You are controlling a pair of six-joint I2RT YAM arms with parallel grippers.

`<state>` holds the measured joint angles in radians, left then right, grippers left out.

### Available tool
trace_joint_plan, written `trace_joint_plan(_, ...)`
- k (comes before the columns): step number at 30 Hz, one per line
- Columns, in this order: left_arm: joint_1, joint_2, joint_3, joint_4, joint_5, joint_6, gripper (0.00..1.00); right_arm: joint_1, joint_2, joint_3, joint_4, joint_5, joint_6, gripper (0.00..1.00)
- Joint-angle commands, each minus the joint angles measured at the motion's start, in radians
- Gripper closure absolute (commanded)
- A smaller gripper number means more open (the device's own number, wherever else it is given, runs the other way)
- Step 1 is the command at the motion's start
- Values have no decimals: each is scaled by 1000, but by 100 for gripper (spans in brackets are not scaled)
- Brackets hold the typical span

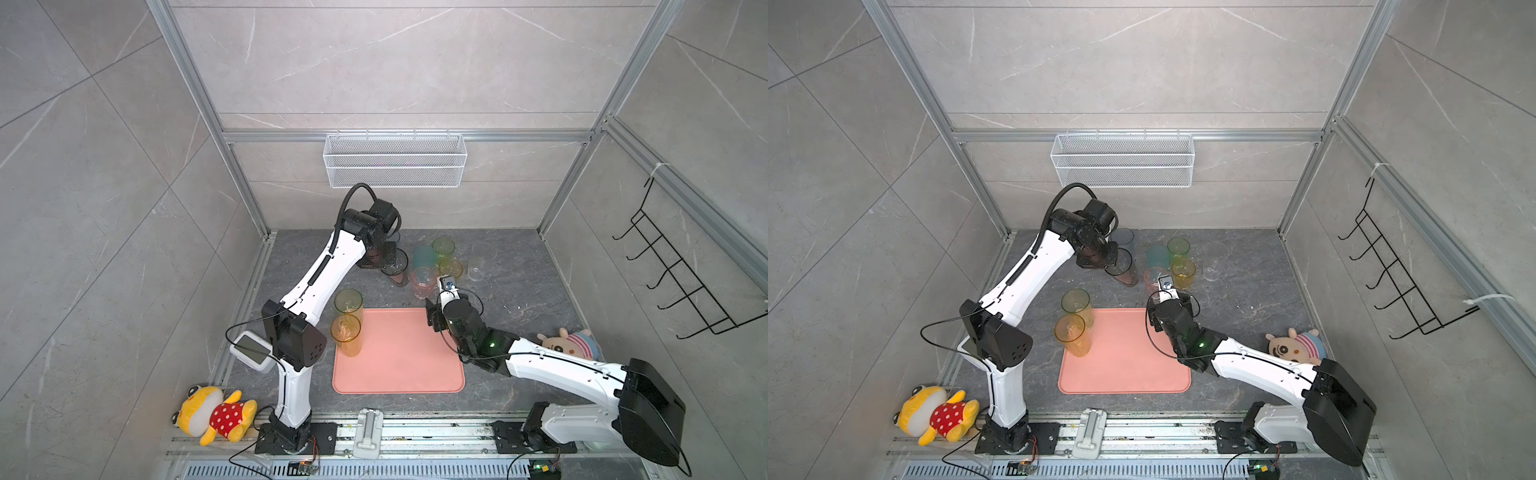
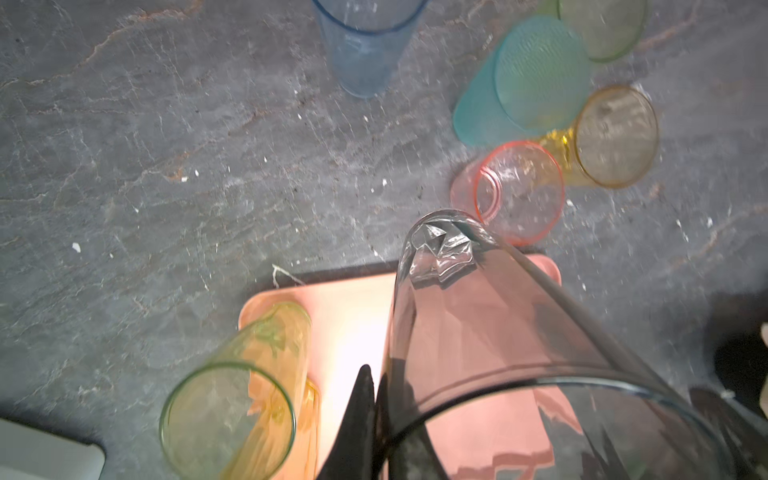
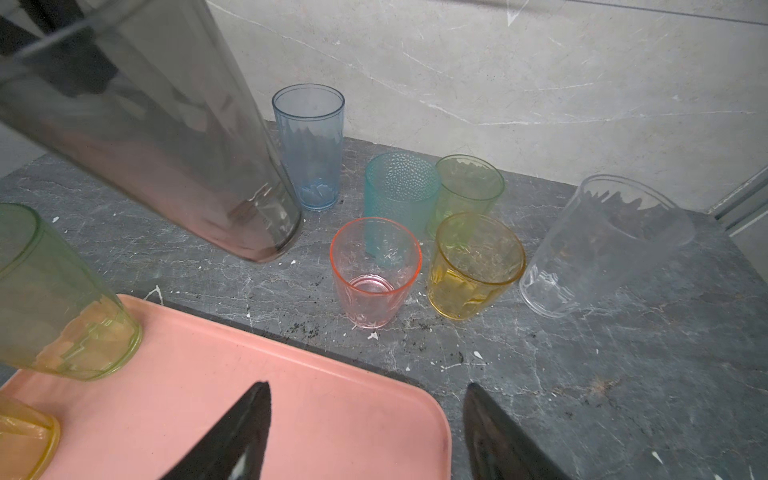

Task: Place the glasses into the tray
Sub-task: 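Lift the grey-smoke cup with the left gripper and carry it toward the tray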

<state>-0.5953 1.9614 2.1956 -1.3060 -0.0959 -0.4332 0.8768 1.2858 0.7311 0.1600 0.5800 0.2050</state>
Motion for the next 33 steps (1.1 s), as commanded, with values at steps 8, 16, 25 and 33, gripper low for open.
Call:
trace_joint_plan(8,-76,-141,-65,-83,-23,8,100,7,-15,-15,30,22,-7,26)
trace_joint_plan(16,-119,-225,-160,-115,-22,-14,100,6,-15,-22,47,42,-17,26)
trace_joint_plan(25,-153,-332,-319,-121,1,-53,100,6,-11,-27,58,41,-15,26)
trace_joint_plan(33,-191,-438,-476,-121,10,-110,100,7,-14,-32,65,43,-11,26)
